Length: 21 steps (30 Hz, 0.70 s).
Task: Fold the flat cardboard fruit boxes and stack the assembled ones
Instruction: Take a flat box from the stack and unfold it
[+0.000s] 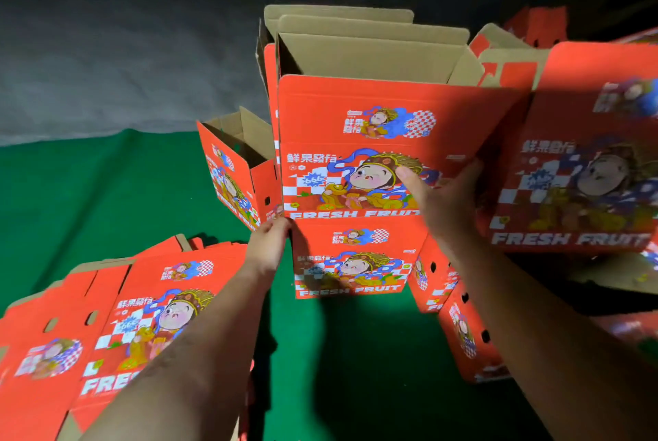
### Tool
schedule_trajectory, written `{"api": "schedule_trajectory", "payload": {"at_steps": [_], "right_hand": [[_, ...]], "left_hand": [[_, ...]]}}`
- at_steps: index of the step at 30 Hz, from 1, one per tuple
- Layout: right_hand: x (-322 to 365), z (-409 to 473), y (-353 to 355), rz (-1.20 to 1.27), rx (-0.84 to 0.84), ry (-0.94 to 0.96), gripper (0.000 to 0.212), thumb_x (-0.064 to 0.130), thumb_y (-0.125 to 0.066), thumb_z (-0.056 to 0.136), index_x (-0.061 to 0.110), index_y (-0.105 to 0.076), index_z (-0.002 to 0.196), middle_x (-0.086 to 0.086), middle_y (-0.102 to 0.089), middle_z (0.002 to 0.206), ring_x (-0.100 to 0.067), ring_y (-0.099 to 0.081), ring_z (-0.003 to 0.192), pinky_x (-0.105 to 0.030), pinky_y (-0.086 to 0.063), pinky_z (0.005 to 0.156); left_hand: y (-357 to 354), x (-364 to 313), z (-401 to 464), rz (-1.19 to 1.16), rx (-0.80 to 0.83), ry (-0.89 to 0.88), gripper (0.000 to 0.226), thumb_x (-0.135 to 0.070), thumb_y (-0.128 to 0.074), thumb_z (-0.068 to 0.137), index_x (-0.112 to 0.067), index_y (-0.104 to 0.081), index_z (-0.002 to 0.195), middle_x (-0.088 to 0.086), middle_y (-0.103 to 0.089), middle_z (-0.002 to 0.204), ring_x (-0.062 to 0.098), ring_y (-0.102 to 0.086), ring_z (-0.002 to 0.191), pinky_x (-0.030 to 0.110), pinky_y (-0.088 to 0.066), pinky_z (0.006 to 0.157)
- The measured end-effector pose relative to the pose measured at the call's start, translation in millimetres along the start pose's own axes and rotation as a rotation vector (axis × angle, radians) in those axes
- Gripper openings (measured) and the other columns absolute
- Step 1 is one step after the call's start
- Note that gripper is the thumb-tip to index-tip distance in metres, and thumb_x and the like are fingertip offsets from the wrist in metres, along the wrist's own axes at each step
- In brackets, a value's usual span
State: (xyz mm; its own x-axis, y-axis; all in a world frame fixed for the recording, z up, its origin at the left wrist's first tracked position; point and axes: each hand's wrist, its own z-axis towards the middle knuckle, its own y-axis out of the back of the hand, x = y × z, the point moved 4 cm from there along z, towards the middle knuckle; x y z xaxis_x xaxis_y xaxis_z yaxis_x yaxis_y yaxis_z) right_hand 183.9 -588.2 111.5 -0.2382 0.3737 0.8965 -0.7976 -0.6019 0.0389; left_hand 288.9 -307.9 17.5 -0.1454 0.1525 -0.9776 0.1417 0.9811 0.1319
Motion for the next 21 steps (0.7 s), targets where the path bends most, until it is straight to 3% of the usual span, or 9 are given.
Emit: {"api": "schedule_trajectory", "payload": {"at_steps": [2,4,7,9,11,13,15,18,21], "right_hand": [[-3.7,4.4,-1.1,-0.004,0.052,-0.030,0.092,0.018,-0.094,0.070,0.024,-0.030,0.135,0.018,-0.059,0.124,0.017,-0.060,0.109,-0.008,-0.043,0.097],[-6.9,8.8,-2.2,-0.008,0.064,-0.041,0.090,0.012,-0.093,0.071,0.024,-0.030,0.134,0.028,-0.054,0.117,0.030,-0.055,0.097,0.004,-0.037,0.084],[-5.3,14.0,1.2,-0.035,0.057,-0.038,0.087,0.010,-0.093,0.071,0.017,-0.037,0.137,0.019,-0.056,0.121,0.032,-0.052,0.097,0.006,-0.036,0.083],[-4.3,16.4,3.5,-0.051,0.071,-0.023,0.092,0.019,-0.094,0.072,0.011,-0.038,0.145,0.011,-0.057,0.129,0.031,-0.051,0.103,0.006,-0.035,0.087],[-2.9,18.0,2.5,-0.053,0.109,-0.019,0.099,0.034,-0.094,0.069,0.013,-0.039,0.149,0.009,-0.058,0.135,0.023,-0.054,0.111,0.002,-0.038,0.090],[-2.0,19.1,0.8,-0.054,0.129,-0.039,0.103,0.049,-0.091,0.063,0.018,-0.041,0.148,0.011,-0.061,0.133,0.017,-0.057,0.113,0.001,-0.040,0.089],[-1.6,20.3,0.6,-0.053,0.123,-0.045,0.103,0.053,-0.090,0.061,0.019,-0.043,0.146,0.014,-0.062,0.130,0.013,-0.059,0.113,-0.002,-0.042,0.091],[-1.0,20.2,2.0,-0.066,0.143,-0.045,0.107,0.054,-0.088,0.060,0.015,-0.041,0.147,0.004,-0.062,0.136,-0.003,-0.061,0.122,-0.018,-0.046,0.102],[-0.1,18.7,0.7,-0.095,0.215,-0.032,0.109,0.053,-0.088,0.059,0.017,-0.039,0.149,0.002,-0.061,0.138,-0.005,-0.061,0.123,-0.018,-0.047,0.100]], "left_hand": [[1.6,1.5,3.5,-0.021,0.021,0.009,0.021,-0.014,-0.053,0.100,-0.007,-0.071,0.091,0.001,-0.071,0.086,0.012,-0.063,0.079,0.018,-0.048,0.070],[-1.9,-1.2,3.0,0.012,0.055,-0.032,0.025,-0.014,-0.050,0.103,-0.015,-0.066,0.085,-0.013,-0.068,0.076,-0.007,-0.059,0.063,0.007,-0.044,0.060],[-6.7,-0.3,7.6,-0.018,0.070,-0.042,0.018,-0.015,-0.054,0.104,-0.017,-0.062,0.089,-0.020,-0.065,0.061,-0.009,-0.056,0.053,0.006,-0.040,0.051],[-5.5,0.0,9.9,-0.039,0.120,-0.027,0.008,-0.026,-0.063,0.102,-0.018,-0.064,0.103,-0.014,-0.070,0.079,0.002,-0.061,0.067,0.010,-0.043,0.057],[-3.5,1.5,15.8,0.018,0.231,-0.013,0.024,-0.038,-0.066,0.099,-0.018,-0.066,0.113,-0.003,-0.067,0.093,0.010,-0.055,0.070,0.015,-0.041,0.057],[-3.8,0.2,20.1,0.093,0.304,-0.018,0.030,-0.038,-0.065,0.101,-0.009,-0.071,0.108,0.009,-0.063,0.092,0.019,-0.053,0.076,0.028,-0.039,0.062],[1.1,0.2,27.5,0.170,0.210,-0.031,0.035,-0.031,-0.060,0.100,0.002,-0.071,0.101,0.017,-0.072,0.092,0.026,-0.058,0.079,0.036,-0.044,0.068],[18.2,14.5,37.4,0.135,-0.042,0.027,0.030,-0.021,-0.048,0.096,0.003,-0.067,0.093,0.032,-0.072,0.099,0.039,-0.070,0.086,0.049,-0.057,0.081],[40.9,27.0,35.6,0.128,-0.293,0.030,0.019,-0.017,-0.049,0.096,-0.002,-0.060,0.101,0.027,-0.069,0.096,0.040,-0.067,0.088,0.046,-0.055,0.082]]}}
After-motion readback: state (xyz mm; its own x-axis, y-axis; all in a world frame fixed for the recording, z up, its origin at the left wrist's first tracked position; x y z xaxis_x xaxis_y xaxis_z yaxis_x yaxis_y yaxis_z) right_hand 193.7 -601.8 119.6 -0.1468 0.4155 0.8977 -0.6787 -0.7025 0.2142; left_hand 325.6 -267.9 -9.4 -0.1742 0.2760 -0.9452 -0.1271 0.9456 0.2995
